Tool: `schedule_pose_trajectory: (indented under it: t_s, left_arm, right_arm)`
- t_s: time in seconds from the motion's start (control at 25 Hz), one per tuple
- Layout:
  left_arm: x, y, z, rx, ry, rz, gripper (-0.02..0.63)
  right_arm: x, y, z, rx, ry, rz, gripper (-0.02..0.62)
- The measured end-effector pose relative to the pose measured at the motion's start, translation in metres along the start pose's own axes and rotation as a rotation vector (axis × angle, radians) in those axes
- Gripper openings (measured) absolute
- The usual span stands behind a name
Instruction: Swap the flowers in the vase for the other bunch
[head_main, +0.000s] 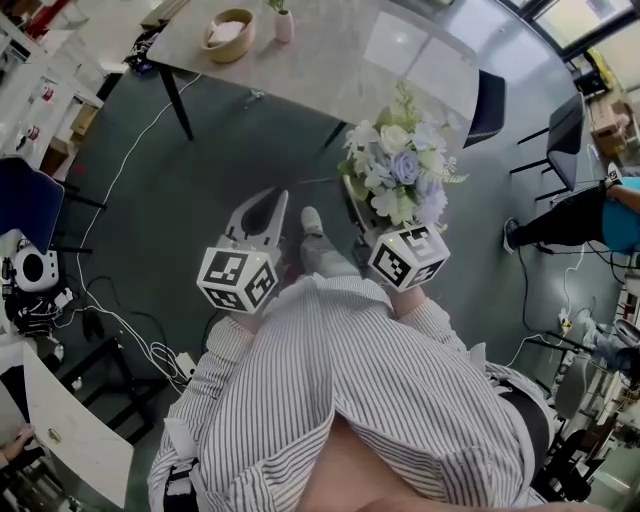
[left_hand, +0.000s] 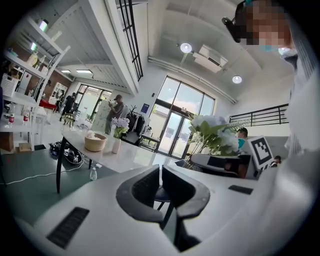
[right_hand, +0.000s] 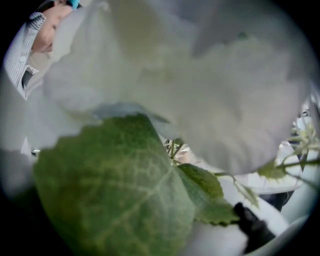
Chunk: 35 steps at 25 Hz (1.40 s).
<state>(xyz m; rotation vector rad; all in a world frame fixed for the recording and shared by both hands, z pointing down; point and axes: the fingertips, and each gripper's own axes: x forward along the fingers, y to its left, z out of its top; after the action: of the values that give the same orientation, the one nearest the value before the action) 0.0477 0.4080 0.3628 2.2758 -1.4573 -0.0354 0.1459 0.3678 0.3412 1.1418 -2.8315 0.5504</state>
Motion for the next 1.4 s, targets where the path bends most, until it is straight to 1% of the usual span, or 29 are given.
schedule_pose_trajectory:
  t_s: [0.16, 0.36, 0.48, 0.72, 0.92, 1.12, 1.4]
  left_arm:
    - [0.022, 0.02, 0.015, 0.012, -0.011, 0.023, 0.026]
    - [0.057, 0.05, 0.044, 0.029, -0.043, 0.057, 0.026]
    - [0.085, 0.061, 0.063, 0.028, -0.061, 0.061, 0.026]
    - [0.141, 0.072, 0.096, 0.046, -0.067, 0.056, 0.026]
    - [0.177, 0.094, 0.108, 0.04, -0.073, 0.092, 0.026]
    - [0.204, 0.095, 0.117, 0.024, -0.061, 0.102, 0.026]
    - [0.234, 0.105, 0.106, 0.016, -0.018, 0.121, 0.026]
  right_arm:
    - [0.033, -0.02, 0.015, 0.005, -0.011, 0.017, 0.031]
    - [0.078, -0.039, 0.04, -0.007, -0.03, 0.06, 0.031]
    - [0.103, -0.057, 0.058, -0.022, -0.03, 0.076, 0.031]
    - [0.142, -0.1, 0.091, -0.03, -0.035, 0.076, 0.031]
    - [0.173, -0.128, 0.1, -0.019, -0.033, 0.09, 0.031]
    - [0.187, -0.148, 0.11, -0.018, -0.005, 0.105, 0.031]
    - [0.205, -0.171, 0.1, 0.012, 0.022, 0.126, 0.031]
